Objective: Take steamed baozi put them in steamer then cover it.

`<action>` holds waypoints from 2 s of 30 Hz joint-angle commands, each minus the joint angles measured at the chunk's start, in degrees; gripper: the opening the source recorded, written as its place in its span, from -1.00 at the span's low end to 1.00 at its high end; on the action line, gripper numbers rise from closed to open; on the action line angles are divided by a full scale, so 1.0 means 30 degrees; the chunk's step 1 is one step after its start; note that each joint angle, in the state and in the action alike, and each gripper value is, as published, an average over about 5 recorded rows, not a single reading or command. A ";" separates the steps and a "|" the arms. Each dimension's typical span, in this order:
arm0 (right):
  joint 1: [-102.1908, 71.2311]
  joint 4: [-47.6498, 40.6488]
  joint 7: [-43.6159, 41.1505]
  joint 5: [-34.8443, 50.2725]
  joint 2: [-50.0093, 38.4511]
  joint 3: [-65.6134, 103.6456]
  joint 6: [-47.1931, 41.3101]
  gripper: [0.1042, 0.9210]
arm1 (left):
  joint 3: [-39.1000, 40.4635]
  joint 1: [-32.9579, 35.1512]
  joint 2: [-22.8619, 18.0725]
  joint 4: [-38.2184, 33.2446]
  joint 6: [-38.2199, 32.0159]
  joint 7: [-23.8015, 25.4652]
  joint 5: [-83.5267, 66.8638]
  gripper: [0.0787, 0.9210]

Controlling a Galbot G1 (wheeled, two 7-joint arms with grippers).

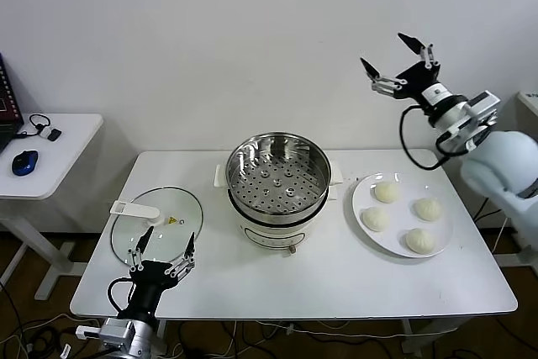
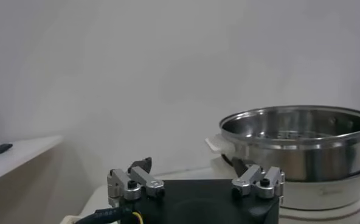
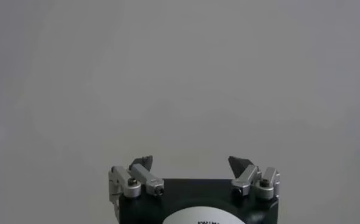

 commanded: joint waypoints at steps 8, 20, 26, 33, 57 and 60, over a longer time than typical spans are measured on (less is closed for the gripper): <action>-1.8428 0.3080 -0.4009 -0.3764 1.3777 1.3176 0.3085 0.76 | -0.0218 0.0237 -0.0112 0.0396 -0.0317 -0.0201 0.0091 0.77; -2.3342 0.3241 -0.3833 -0.8872 1.6862 1.0139 0.4749 0.76 | -0.0145 0.0282 -0.0465 0.0292 -0.0256 -0.0417 0.0288 0.77; -2.5448 0.3221 -0.2197 -1.0235 1.6883 0.8760 0.6160 0.76 | 0.0074 0.0401 -0.0657 0.0250 -0.0278 -0.0476 0.0546 0.77; -2.6463 0.3222 -0.1353 -1.1037 1.6841 0.8414 0.6775 0.76 | 0.0287 0.0610 -0.0801 0.0120 -0.0332 -0.0509 0.0746 0.77; -2.6527 0.3228 -0.1242 -1.1251 1.6847 0.8682 0.6858 0.76 | 0.0253 0.0864 -0.0856 -0.0034 -0.0445 -0.0553 0.0790 0.77; -2.6529 0.3232 -0.1237 -1.1281 1.6867 0.8660 0.6838 0.76 | 0.0259 0.0840 -0.0854 -0.0016 -0.0446 -0.0549 0.0790 0.77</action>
